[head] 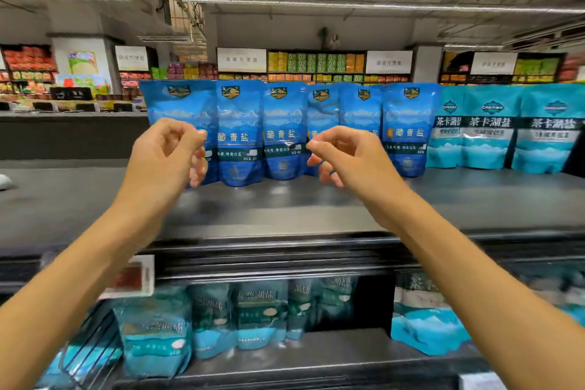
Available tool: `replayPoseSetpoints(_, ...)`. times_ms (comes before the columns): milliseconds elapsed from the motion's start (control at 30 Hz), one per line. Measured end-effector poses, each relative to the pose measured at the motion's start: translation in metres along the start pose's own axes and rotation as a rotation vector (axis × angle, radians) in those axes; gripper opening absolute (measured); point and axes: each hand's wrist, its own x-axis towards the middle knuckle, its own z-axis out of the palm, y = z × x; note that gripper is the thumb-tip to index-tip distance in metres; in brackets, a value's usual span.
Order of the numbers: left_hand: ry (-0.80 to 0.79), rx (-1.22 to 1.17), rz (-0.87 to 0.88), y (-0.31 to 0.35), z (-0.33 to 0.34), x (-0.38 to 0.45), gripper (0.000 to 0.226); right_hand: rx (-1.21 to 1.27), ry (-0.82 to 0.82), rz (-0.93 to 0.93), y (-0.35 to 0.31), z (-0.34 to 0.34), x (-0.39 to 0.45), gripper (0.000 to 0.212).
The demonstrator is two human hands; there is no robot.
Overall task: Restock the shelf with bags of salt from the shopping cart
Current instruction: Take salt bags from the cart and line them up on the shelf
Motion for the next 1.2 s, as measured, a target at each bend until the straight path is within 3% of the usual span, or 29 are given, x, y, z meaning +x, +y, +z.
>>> replayPoseSetpoints(233, -0.399, -0.284, 0.038, 0.024, 0.134, -0.111, 0.007, 0.001, 0.286, -0.019, 0.012, -0.116, -0.147, 0.013)
replayPoseSetpoints(433, -0.847, -0.399, -0.239, 0.002, 0.291, -0.245, 0.014, -0.142, 0.712, 0.183, 0.050, -0.236, -0.299, 0.013)
replayPoseSetpoints(700, -1.420, -0.200, -0.381, -0.014, 0.471, -0.450, 0.015, -0.271, 1.108, 0.616, 0.091, -0.395, -0.532, 0.014)
replayPoseSetpoints(800, -1.558, -0.132, -0.492, -0.021, 0.522, -0.530, 0.021, -0.255, 1.272, 0.764, 0.117, -0.432, -0.620, 0.015)
replayPoseSetpoints(933, -1.785, 0.057, -0.513, -0.035, 0.569, -0.637, 0.028, -0.240, 1.454, 0.998, 0.159, -0.454, -0.723, 0.015)
replayPoseSetpoints(1100, -1.978, 0.277, -0.630, -0.077, 0.612, -0.749, 0.034, -0.163, 1.508, 1.366, 0.222, -0.454, -0.826, 0.020)
replayPoseSetpoints(1200, -2.065, 0.412, -0.760, -0.117, 0.632, -0.810, 0.034, -0.176, 1.450, 1.608, 0.264, -0.435, -0.881, 0.036)
